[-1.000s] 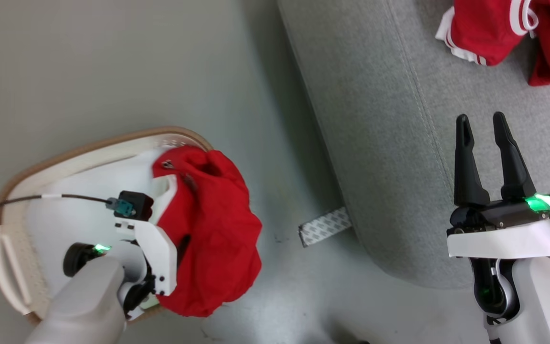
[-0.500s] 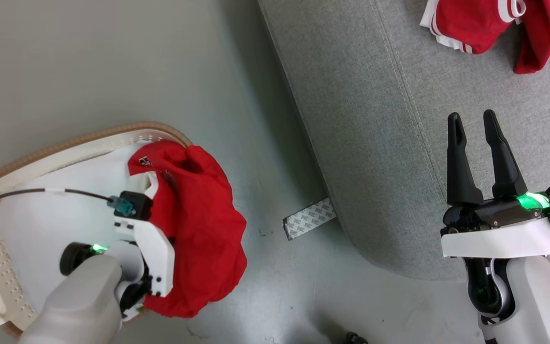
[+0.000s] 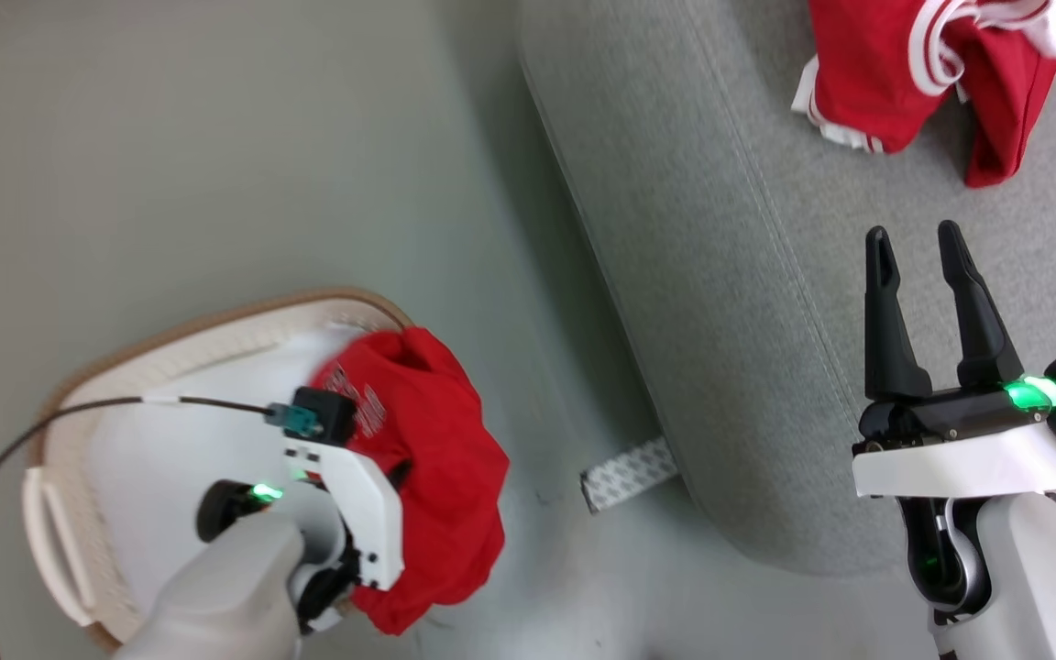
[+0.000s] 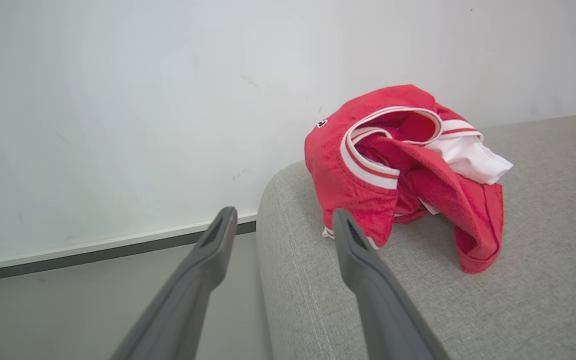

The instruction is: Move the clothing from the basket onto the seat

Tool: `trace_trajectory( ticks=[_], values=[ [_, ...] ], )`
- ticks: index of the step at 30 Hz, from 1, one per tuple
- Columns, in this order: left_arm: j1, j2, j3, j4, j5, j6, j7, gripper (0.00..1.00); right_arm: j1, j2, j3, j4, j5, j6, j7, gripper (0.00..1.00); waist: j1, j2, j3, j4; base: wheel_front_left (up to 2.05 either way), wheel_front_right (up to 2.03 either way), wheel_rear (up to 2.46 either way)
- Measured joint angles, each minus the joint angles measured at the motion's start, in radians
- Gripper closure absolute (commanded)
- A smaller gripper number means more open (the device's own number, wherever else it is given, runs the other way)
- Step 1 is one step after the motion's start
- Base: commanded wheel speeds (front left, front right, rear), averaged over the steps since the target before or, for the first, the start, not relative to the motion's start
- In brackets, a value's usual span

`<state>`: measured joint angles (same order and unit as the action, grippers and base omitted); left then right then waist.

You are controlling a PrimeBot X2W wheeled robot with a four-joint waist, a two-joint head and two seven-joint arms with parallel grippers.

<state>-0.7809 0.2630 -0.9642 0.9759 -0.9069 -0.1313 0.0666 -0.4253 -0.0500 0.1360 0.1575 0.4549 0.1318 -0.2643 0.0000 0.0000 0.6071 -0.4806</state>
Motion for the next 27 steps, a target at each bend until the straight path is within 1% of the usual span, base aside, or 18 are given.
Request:
trace_trajectory(
  ticks=[9,12,17,23,25,27],
  values=[
    [0.015,-0.046,-0.072,-0.052,-0.061,0.000,-0.150,1.00,0.039,0.001,-0.017,0.019,-0.084,0.000,0.000,0.00,0.0000,0.0000,-0.156,0.075,0.00,0.00,0.00],
    [0.030,-0.062,-0.098,-0.069,-0.074,0.000,-0.203,1.00,0.056,0.000,-0.019,0.031,-0.095,0.000,0.000,0.00,-0.0001,0.0000,-0.210,0.103,0.00,0.00,0.00],
    [0.039,-0.071,-0.132,-0.102,-0.095,0.000,-0.282,1.00,0.086,-0.016,-0.010,0.048,-0.102,0.000,0.000,0.00,0.0000,0.0000,-0.300,0.150,0.00,0.00,0.00],
    [0.043,-0.075,-0.134,-0.143,-0.094,0.000,-0.324,1.00,0.130,-0.031,0.002,0.071,-0.097,0.000,0.000,0.00,-0.0001,0.0000,-0.398,0.208,0.00,0.00,0.00],
    [0.042,-0.073,-0.115,-0.150,-0.083,0.000,-0.327,1.00,0.138,-0.035,0.007,0.075,-0.094,0.000,0.000,0.00,-0.0001,0.0000,-0.429,0.226,0.00,0.00,0.00],
    [0.039,-0.071,-0.075,-0.172,-0.056,0.005,-0.328,1.00,0.148,-0.036,0.016,0.080,-0.091,0.000,0.000,0.00,-0.0001,0.0000,-0.457,0.243,0.00,0.00,0.00]
  ],
)
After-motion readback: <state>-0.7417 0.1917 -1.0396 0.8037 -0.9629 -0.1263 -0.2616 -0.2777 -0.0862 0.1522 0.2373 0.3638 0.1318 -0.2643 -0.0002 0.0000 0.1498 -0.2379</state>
